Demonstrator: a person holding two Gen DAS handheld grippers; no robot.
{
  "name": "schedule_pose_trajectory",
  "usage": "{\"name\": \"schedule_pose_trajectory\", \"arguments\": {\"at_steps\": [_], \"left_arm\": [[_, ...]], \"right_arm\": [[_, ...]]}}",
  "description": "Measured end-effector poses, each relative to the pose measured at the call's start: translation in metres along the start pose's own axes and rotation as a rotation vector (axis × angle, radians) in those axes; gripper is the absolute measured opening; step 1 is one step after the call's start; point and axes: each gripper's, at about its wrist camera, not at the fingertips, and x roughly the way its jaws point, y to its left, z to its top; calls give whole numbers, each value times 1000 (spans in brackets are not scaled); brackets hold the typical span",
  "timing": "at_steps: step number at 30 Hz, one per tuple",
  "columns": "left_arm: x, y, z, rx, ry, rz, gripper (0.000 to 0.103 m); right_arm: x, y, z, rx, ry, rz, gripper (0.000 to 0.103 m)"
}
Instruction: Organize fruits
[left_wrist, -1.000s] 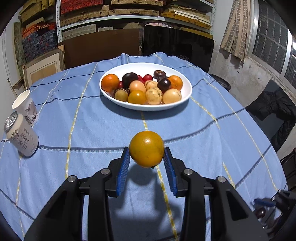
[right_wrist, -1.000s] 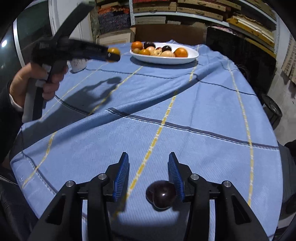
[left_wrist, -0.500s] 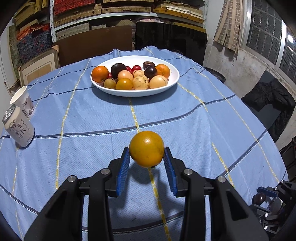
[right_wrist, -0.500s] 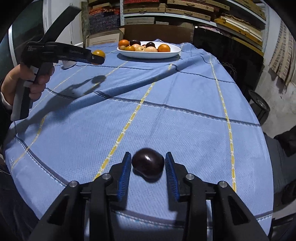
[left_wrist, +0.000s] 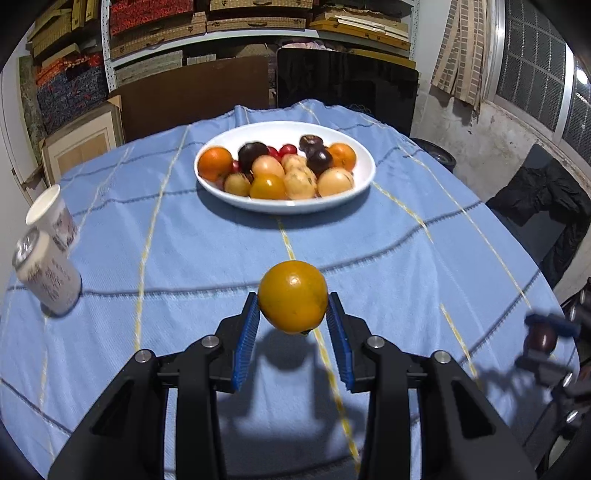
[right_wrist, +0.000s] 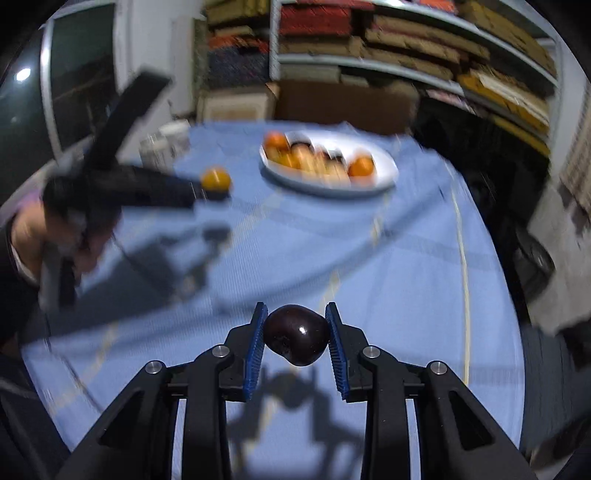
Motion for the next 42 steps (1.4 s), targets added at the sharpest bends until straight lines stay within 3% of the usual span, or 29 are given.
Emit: {"name": "schedule_pose_trajectory", "arguments": {"at_steps": [7, 10, 15, 20, 22, 25, 31, 37, 42], "left_arm": [[24, 14, 67, 28, -40, 24, 36], [50, 19, 98, 21, -31, 26, 36], [93, 27, 133, 14, -6, 46, 36], [122, 33, 151, -16, 3, 78, 39], [125, 34, 155, -30, -6, 96, 64], [120, 32, 155, -31, -31, 111, 76], [103, 29, 142, -58, -29, 95, 87], [68, 27, 110, -95, -35, 79, 93], [38, 25, 74, -114, -40, 79, 93]], "right_arm": [[72, -33, 113, 102, -83, 99, 32], [117, -54, 143, 184, -70, 108, 32], [177, -80, 166, 251, -51, 103, 32], [206, -96, 173, 278, -46, 67, 36], [205, -99, 173, 288, -59, 53, 48], [194, -103, 169, 300, -85, 41, 52], [153, -97, 147, 299, -104, 36, 59], [108, -76, 111, 313, -99, 45, 64], [78, -48, 77, 300, -86, -28, 71]]}}
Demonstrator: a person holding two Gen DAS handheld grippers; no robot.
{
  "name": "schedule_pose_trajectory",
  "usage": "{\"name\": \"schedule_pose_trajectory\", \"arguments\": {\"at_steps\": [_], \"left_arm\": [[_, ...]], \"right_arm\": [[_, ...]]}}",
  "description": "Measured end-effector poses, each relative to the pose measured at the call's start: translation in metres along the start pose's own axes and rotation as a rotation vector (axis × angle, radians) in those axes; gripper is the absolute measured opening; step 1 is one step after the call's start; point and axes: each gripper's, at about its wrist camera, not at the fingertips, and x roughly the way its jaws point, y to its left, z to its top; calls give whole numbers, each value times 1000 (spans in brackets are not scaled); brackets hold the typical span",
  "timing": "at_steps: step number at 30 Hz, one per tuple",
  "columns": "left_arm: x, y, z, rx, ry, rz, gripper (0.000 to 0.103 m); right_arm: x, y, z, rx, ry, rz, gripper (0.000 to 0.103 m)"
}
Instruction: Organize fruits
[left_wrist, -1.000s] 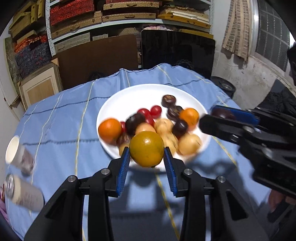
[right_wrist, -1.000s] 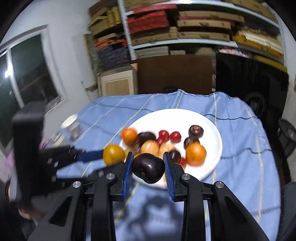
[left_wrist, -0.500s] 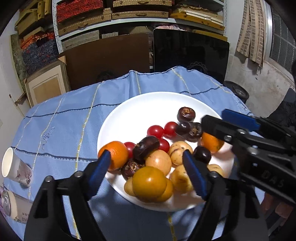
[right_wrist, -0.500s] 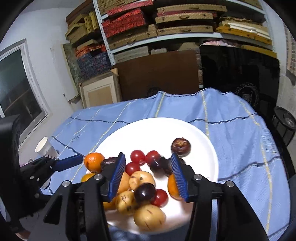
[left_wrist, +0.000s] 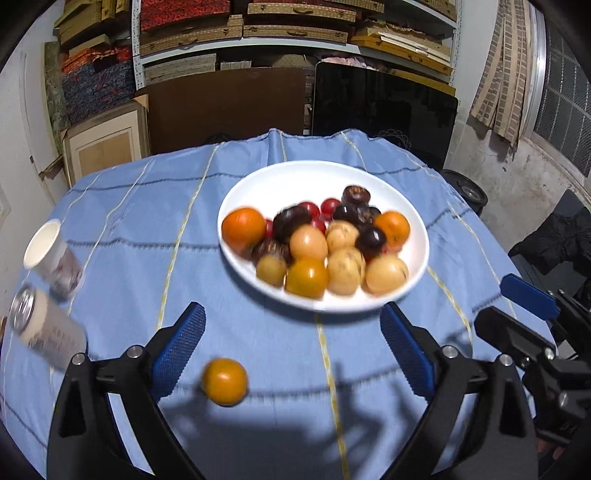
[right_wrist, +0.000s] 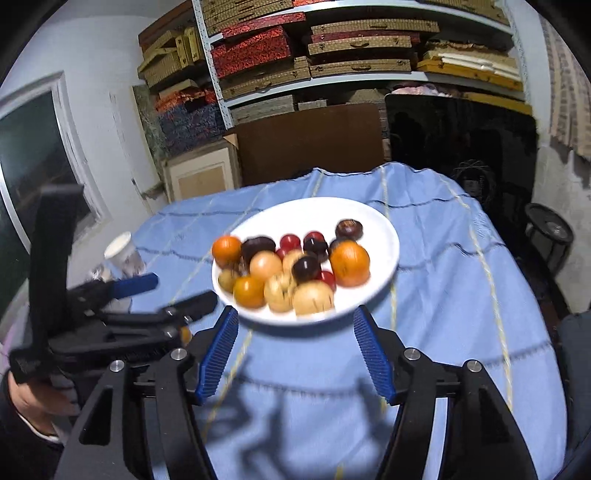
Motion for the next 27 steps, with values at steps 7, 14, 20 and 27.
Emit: {"name": "schedule_pose_trajectory", "arguments": {"at_steps": [7, 14, 20, 27], "left_arm": [[-40, 13, -60, 5, 4, 19, 95], [-65, 32, -112, -2, 27, 28, 95], [-66, 32, -132, -12, 54, 25, 96], [-68, 26, -130, 11, 47, 28, 96]], "right_arm": [[-19, 12, -53, 33, 36, -12, 74], [-20, 18, -85, 55, 95, 12, 74], [-28, 22, -92, 39, 95, -12, 74], [-31, 26, -94, 23, 87, -76, 84]]}}
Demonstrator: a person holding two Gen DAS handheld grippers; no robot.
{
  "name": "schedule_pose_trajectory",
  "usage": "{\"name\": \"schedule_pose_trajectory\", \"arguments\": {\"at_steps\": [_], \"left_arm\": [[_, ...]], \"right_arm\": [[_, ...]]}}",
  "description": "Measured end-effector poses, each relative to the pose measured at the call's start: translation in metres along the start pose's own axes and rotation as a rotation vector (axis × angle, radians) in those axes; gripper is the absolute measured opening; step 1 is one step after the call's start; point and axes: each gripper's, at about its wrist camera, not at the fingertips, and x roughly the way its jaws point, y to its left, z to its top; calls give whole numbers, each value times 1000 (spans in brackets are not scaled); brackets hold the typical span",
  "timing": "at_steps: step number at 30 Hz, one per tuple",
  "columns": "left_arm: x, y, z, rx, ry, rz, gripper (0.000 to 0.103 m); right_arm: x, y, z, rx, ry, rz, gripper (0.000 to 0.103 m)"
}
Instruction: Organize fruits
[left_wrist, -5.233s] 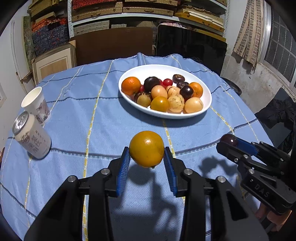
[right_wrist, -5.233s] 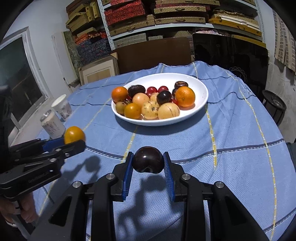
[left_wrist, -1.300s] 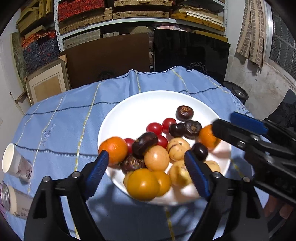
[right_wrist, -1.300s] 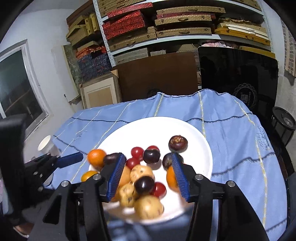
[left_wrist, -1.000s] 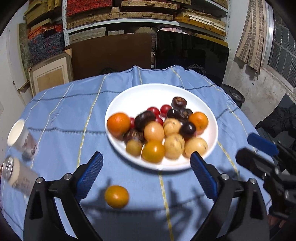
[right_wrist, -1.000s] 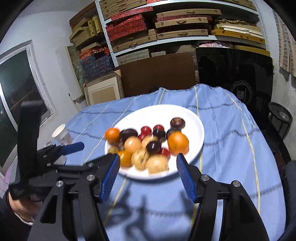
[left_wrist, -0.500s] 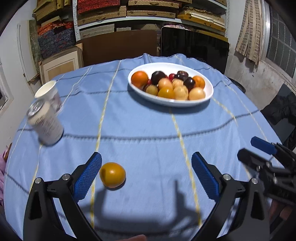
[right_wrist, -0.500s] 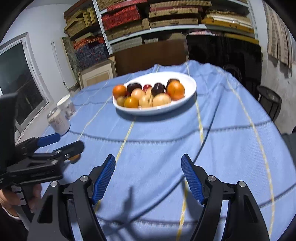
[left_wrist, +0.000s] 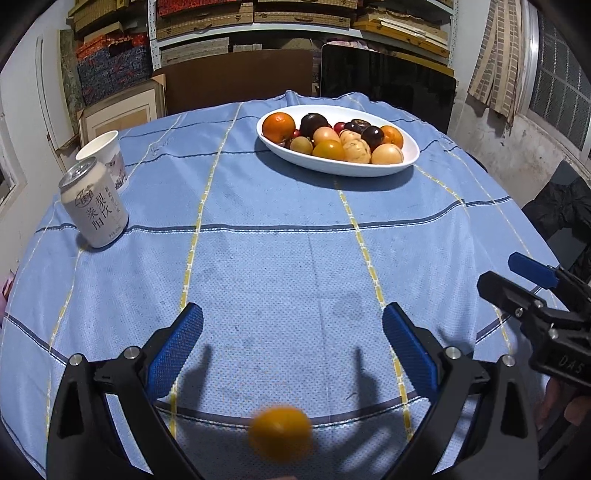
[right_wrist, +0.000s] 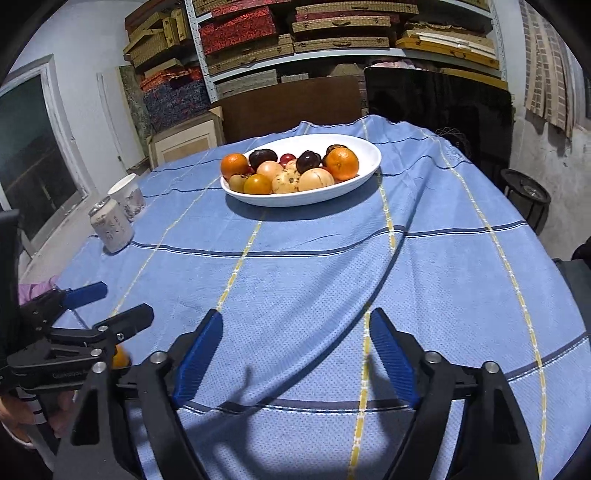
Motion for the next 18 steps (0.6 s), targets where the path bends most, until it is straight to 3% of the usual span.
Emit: {"name": "schedule_pose_trajectory", "arguments": {"at_steps": [5, 18], "left_arm": [[-2, 0, 2, -10, -21, 21, 96], [8, -1, 1, -10, 17, 14, 96]], "right_arm": [[5, -1, -2, 4, 16, -37, 91], [13, -6, -6, 19, 46, -64, 92]]}}
